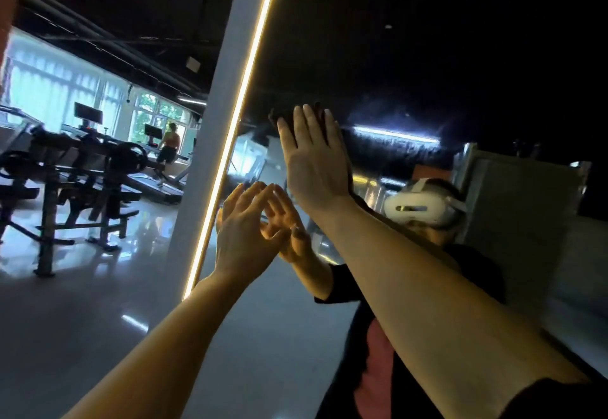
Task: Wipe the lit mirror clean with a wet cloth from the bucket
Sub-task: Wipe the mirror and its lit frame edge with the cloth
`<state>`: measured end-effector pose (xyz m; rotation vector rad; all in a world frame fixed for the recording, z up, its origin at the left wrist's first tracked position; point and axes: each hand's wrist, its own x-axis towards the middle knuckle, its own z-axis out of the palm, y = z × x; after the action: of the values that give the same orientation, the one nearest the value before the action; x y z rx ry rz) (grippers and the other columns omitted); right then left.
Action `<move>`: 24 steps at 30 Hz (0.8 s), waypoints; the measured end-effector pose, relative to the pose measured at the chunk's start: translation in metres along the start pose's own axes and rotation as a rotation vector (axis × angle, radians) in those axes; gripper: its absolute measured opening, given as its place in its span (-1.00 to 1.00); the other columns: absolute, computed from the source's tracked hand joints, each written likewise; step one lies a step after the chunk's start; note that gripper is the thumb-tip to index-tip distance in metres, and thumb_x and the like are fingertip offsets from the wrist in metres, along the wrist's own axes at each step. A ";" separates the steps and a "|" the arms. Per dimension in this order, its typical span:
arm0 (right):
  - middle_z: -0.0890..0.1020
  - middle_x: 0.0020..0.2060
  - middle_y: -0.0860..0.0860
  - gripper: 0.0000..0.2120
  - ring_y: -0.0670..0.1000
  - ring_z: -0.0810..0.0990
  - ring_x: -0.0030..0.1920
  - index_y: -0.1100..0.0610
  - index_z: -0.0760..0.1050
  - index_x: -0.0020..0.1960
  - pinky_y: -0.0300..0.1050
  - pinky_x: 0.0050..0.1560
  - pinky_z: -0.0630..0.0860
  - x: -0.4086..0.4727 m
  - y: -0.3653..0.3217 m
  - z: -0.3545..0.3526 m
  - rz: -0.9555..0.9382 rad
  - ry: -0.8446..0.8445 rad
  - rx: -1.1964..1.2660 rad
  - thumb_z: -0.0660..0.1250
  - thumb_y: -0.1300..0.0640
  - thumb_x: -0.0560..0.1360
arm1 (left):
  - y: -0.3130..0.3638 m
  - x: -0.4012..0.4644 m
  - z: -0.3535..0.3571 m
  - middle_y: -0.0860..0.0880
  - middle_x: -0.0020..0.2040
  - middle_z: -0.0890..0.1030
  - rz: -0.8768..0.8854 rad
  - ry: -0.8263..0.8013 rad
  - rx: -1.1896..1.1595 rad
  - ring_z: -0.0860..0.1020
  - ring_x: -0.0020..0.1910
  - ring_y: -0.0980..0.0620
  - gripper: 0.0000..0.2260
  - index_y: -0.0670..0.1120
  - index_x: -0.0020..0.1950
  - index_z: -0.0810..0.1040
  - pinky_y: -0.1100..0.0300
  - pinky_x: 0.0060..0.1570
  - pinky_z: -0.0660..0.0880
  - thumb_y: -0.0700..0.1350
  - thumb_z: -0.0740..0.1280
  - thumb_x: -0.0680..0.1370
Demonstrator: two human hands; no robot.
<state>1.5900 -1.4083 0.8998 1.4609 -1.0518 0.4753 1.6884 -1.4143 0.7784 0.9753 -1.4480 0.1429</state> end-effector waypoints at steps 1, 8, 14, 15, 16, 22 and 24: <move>0.22 0.54 0.23 -0.46 0.22 0.11 0.57 0.15 0.13 0.58 0.22 0.54 -0.10 -0.005 0.018 -0.008 0.044 0.014 -0.028 -0.03 0.03 0.64 | 0.014 0.003 0.003 -0.11 0.47 0.39 0.027 0.007 -0.016 0.20 0.53 -0.17 -0.34 -0.07 0.47 0.40 -0.23 0.46 0.19 -0.03 0.55 0.41; 0.27 0.51 0.24 -0.42 0.22 0.16 0.55 0.15 0.19 0.56 0.25 0.53 -0.10 -0.068 0.119 -0.043 0.361 0.117 -0.098 -0.19 0.13 0.58 | 0.098 0.016 0.024 -0.06 0.54 0.28 0.219 -0.021 -0.036 0.06 0.57 -0.12 -0.31 0.01 0.51 0.34 -0.19 0.50 0.07 -0.04 0.53 0.43; 0.23 0.53 0.25 -0.43 0.25 0.10 0.56 0.18 0.15 0.58 0.28 0.53 -0.13 -0.120 0.152 -0.046 0.549 0.201 -0.077 0.21 0.20 0.60 | 0.110 0.025 0.030 -0.07 0.53 0.28 0.281 -0.043 -0.013 0.06 0.57 -0.14 -0.32 0.00 0.51 0.33 -0.26 0.46 0.12 -0.03 0.51 0.44; 0.21 0.53 0.27 -0.42 0.27 0.09 0.56 0.19 0.14 0.58 0.31 0.53 -0.09 -0.116 0.151 -0.045 0.573 0.209 -0.066 0.22 0.21 0.60 | 0.107 0.029 0.028 -0.08 0.53 0.29 0.282 -0.035 -0.010 0.07 0.56 -0.15 -0.32 -0.01 0.51 0.33 -0.26 0.46 0.12 -0.03 0.51 0.44; 0.19 0.53 0.29 -0.42 0.28 0.08 0.56 0.20 0.11 0.58 0.34 0.52 -0.02 -0.109 0.148 -0.045 0.591 0.216 -0.043 0.18 0.22 0.60 | 0.103 0.033 0.026 -0.09 0.52 0.31 0.281 -0.020 -0.010 0.09 0.56 -0.15 -0.33 -0.02 0.50 0.34 -0.27 0.46 0.12 -0.03 0.52 0.44; 0.16 0.51 0.38 -0.40 0.34 0.07 0.55 0.27 0.07 0.58 0.35 0.52 0.02 -0.042 0.116 -0.039 0.498 0.213 -0.011 -0.19 0.19 0.55 | 0.060 0.061 0.013 -0.10 0.50 0.35 0.199 0.069 -0.024 0.15 0.54 -0.15 -0.38 -0.06 0.49 0.36 -0.21 0.48 0.12 0.12 0.42 0.49; 0.18 0.50 0.39 -0.44 0.34 0.09 0.54 0.26 0.07 0.58 0.34 0.51 0.07 -0.016 0.102 -0.031 0.445 0.207 -0.018 -0.06 0.19 0.59 | 0.043 0.069 0.005 -0.12 0.48 0.37 0.148 0.084 -0.017 0.18 0.53 -0.17 -0.34 -0.08 0.47 0.38 -0.20 0.47 0.15 0.20 0.31 0.45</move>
<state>1.5076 -1.3615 0.9514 1.1298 -1.2100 0.9104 1.6703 -1.4226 0.8572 0.8383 -1.4412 0.2771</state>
